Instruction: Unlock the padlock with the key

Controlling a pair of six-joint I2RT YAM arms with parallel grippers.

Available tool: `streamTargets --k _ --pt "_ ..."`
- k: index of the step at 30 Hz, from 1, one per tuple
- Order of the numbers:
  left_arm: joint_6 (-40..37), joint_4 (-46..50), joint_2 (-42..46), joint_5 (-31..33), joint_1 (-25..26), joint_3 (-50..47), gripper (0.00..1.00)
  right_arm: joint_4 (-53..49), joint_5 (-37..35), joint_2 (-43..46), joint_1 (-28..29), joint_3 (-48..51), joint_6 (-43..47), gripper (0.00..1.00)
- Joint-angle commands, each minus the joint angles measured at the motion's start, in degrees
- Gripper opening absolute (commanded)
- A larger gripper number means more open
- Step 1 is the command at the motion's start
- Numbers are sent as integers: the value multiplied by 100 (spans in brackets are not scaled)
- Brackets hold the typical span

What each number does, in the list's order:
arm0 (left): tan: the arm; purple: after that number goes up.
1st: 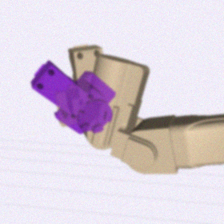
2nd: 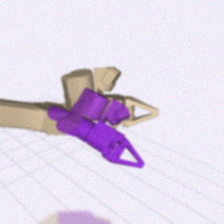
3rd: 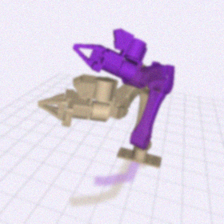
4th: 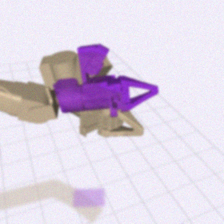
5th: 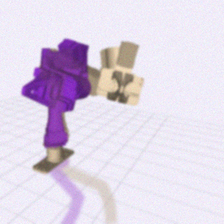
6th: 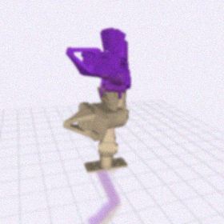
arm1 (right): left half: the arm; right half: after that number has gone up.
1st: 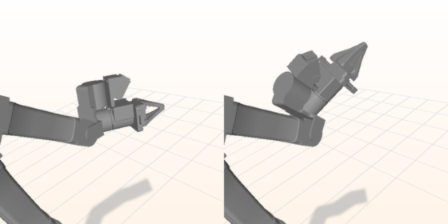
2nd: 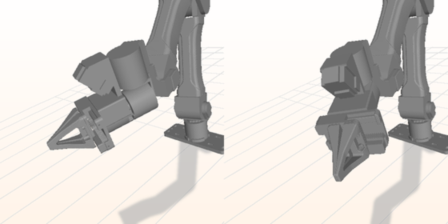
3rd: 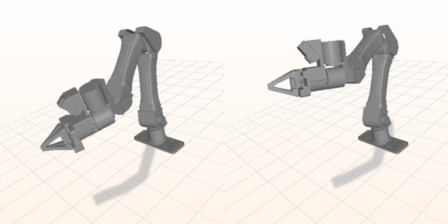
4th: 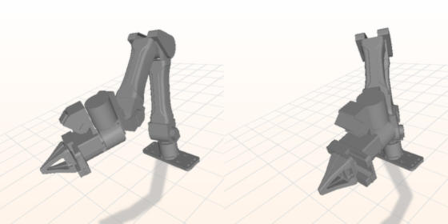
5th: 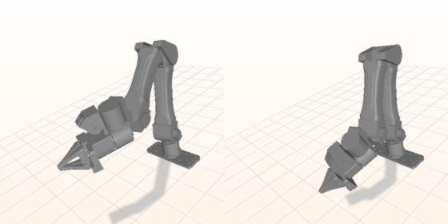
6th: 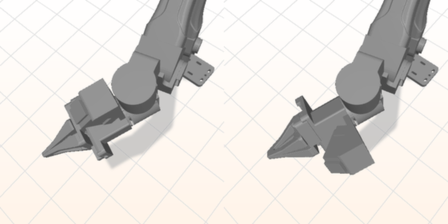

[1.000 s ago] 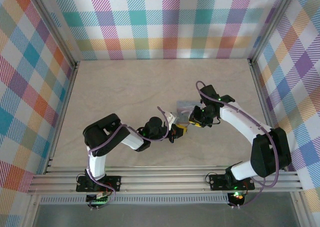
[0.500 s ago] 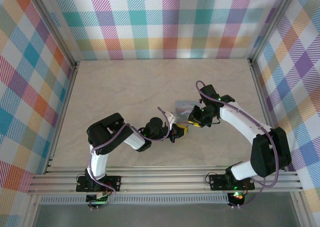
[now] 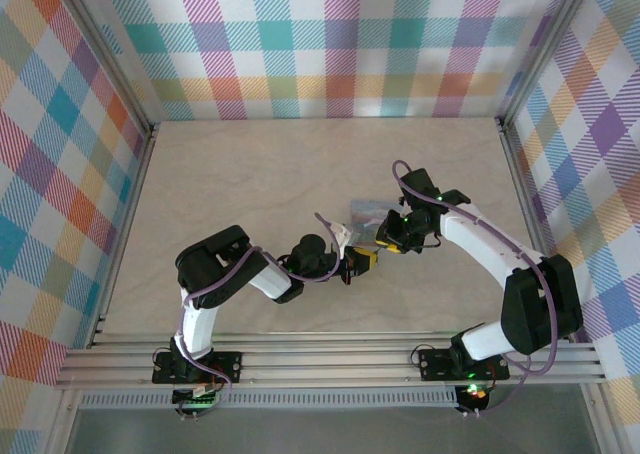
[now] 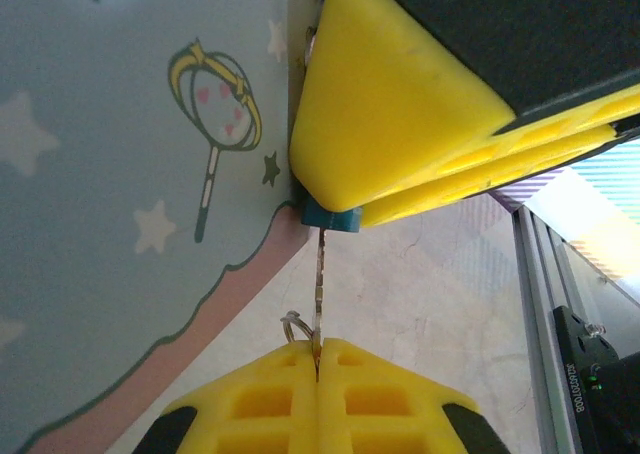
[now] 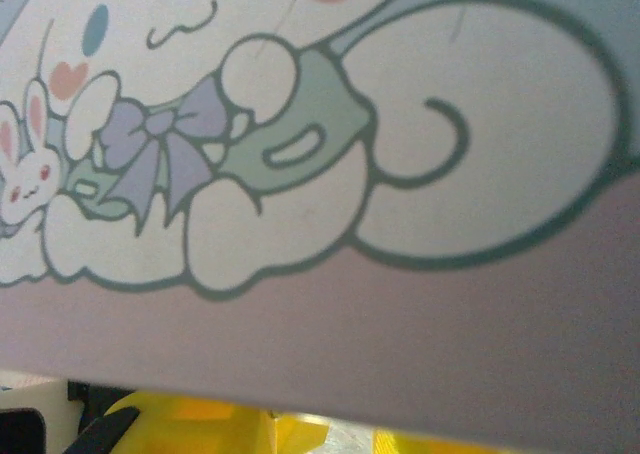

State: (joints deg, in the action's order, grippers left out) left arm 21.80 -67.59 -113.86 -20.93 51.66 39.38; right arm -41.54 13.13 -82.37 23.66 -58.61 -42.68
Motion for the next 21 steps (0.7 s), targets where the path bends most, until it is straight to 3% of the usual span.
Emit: streamTargets --k 1,21 --pt "68 -483 -48 -28 72 57 0 155 138 78 -19 -19 61 0" --pt "142 -667 -174 82 73 15 0 186 332 45 -116 41 137 0"
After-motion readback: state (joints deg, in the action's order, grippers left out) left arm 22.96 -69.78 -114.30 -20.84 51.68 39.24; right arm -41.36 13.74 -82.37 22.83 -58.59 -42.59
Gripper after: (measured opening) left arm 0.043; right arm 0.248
